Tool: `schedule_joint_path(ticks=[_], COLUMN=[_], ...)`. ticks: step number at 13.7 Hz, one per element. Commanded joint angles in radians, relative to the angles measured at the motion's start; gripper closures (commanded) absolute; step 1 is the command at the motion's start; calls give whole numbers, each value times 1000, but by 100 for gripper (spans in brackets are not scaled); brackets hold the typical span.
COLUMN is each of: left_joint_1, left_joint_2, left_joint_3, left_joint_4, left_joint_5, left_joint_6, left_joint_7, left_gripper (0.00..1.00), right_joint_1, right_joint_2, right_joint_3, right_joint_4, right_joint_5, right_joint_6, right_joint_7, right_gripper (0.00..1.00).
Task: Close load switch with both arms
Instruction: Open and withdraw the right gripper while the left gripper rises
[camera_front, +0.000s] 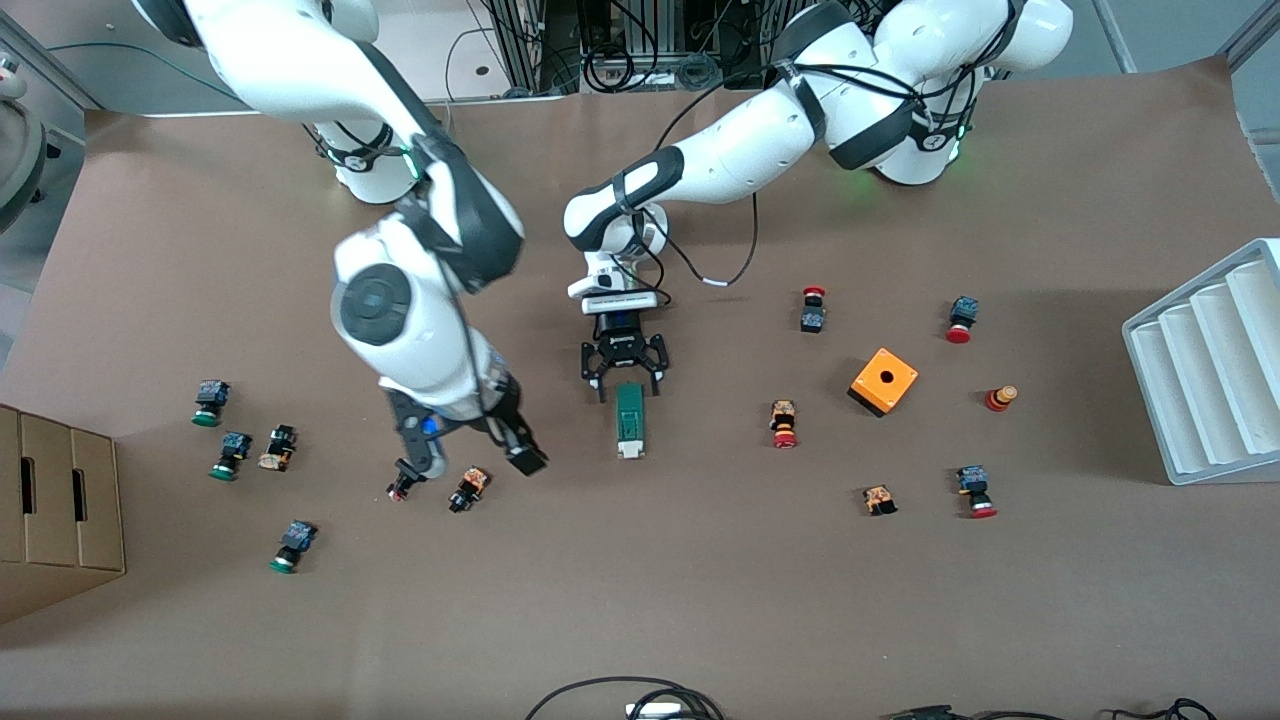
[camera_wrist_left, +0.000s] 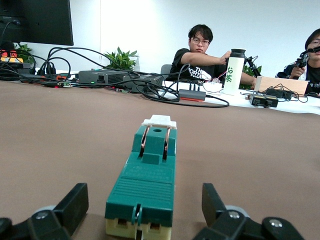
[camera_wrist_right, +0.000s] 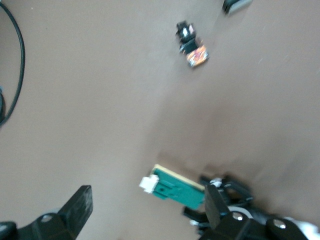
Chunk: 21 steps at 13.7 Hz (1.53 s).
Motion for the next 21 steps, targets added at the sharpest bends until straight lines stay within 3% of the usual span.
schedule_joint_path(ticks=[1,5,13,18,21], left_joint_1=[-30,-32,-30,-30,-30], left_joint_2=[57,-20,-175,-192,-189], left_joint_3=[-8,-6,-2,-2,-2], left_joint_4=[59,60,56,53,51], left_joint_5=[-21,-75,-247,-282,-284], left_joint_6=[71,149,239,256,256], left_joint_7=[-29,-6,164,188,180], left_gripper=[0,0,0,0,0], right_joint_1=[-78,-202,-499,-494,-483], right_joint_2=[-144,-249,-442,-516,-562], right_joint_3=[-6,-8,-9,-110,-113], right_joint_4=[-100,-111,-157,-230,-287], right_joint_5=[18,4,-65,-106,-142], right_joint_6=[-78,-221,-337,-281,-254], right_joint_7=[-231,-610,-1371,-1612,-1628], right_gripper=[0,0,0,0,0])
